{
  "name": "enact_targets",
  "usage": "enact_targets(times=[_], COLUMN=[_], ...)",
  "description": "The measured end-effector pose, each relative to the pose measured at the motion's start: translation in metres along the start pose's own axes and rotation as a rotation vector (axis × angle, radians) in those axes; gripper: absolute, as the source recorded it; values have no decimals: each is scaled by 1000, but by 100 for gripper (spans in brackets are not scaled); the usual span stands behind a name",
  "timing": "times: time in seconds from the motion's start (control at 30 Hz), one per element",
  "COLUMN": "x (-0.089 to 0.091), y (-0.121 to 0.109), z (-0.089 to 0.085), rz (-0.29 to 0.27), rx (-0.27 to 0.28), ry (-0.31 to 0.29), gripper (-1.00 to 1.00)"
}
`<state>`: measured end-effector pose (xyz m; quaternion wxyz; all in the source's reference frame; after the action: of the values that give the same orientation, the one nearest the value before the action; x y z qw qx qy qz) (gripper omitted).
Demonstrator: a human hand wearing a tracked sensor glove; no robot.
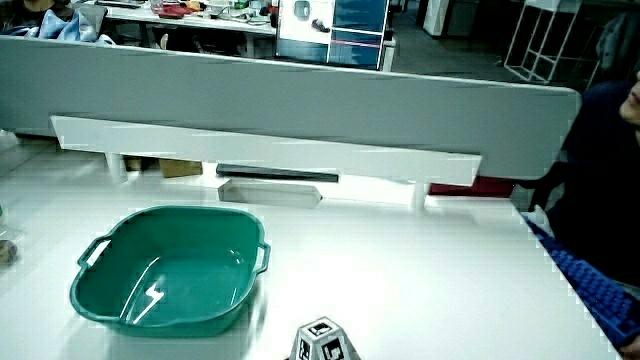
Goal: Pick red block
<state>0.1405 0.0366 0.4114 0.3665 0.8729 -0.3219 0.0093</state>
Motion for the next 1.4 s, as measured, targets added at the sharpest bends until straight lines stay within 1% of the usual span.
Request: enact_targets(times=[0.03,0.1,0.17,0.2,0.3,0.43,0.47,0.63,0.67,0.73,0.77,0.87,0.9,0.97,1.1,1.23,1.27,1.4], x=[1,3,2,2,3,1,1,-1,-1,0,-2,-1,-2,-2,-2,-5,-3,-4], y=[1,1,1,1,2,2,3,3,3,3,1,0,-1,-2,-4,-7,-7,-13], z=[-1,-4,-3,-2,-4,-2,-2,-2,-1,0,4,7,11,15,24,41,42,62], rz=[5,12,15,17,18,40,35,48,50,52,54,52,58,62,54,62,63,66], rx=[-7,-7,-6,-7,-13,-16,-15,-12,-17,-11,0,11,15,32,46,77,84,138], ry=[-1,23,17,27,25,31,27,20,21,20,26,16,22,17,8,-3,1,-20], gripper=[58,63,67,70,77,86,88,100,100,100,100,100,100,100,100,100,100,100])
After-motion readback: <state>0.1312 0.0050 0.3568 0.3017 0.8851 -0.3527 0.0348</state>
